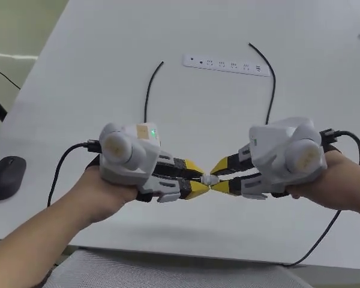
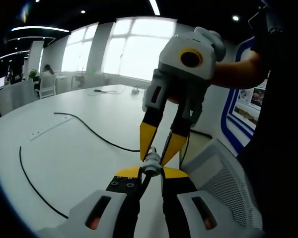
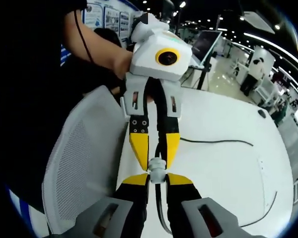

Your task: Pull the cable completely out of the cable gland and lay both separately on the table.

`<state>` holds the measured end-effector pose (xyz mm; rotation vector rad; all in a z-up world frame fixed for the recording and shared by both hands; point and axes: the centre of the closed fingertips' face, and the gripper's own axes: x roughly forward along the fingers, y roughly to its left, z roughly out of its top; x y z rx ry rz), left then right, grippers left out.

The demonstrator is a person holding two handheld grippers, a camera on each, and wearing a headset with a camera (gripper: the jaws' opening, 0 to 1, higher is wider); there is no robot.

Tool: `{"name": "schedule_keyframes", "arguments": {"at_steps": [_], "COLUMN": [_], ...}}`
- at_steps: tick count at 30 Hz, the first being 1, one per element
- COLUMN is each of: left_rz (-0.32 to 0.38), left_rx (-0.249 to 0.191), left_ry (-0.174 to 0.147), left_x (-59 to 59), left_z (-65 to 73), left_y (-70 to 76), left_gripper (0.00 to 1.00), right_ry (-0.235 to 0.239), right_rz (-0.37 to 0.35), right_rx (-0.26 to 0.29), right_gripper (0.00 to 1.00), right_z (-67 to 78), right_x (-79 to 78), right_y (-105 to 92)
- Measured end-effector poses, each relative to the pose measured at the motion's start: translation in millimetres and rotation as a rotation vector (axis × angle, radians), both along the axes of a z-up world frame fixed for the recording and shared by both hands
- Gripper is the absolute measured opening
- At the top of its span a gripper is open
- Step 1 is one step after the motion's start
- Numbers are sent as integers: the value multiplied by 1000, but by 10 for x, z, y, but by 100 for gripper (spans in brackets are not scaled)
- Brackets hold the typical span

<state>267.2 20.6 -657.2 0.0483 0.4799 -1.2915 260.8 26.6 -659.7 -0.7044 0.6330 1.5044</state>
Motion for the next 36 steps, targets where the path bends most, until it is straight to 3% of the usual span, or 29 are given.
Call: {"name": "schedule_keyframes", "arguments": {"at_steps": [1,5,6,8,11,12,14,16,19,24,31,36], "left_rz": [-3,-14,-17,-25,-28,-31,-36,-42,-45,-46,-54,-56], "left_rx": [-2,-4,-5,-11,-15,-14,-14,-14,-13,-21,-13,2], "left_ry": [-4,-28,-28,-42,-46,-57,-61,-71,-72,-70,-58,-45], "left_x": [1,12,14,19,29,39,42,52,67,79,70,62], "left_z": [13,65,75,106,138,148,155,164,172,194,170,133], "left_y": [1,6,9,9,14,14,14,14,13,3,-27,-40], "left_gripper": [15,15,15,15,15,15,15,15,15,15,15,15], "right_ry": [8,187,205,339,477,553,570,635,691,721,734,563], "right_rz": [-9,-121,-138,-187,-224,-224,-229,-246,-247,-242,-222,-119], "right_rx": [8,92,110,180,228,241,267,300,350,362,328,286], "right_gripper": [9,15,15,17,17,16,14,15,12,9,9,8], "right_z": [10,97,114,169,179,197,195,232,301,309,269,230], "right_x": [9,62,100,115,129,77,113,111,107,86,35,20], "right_y": [2,-38,-47,-54,-84,-85,-76,-45,-2,30,22,16]}}
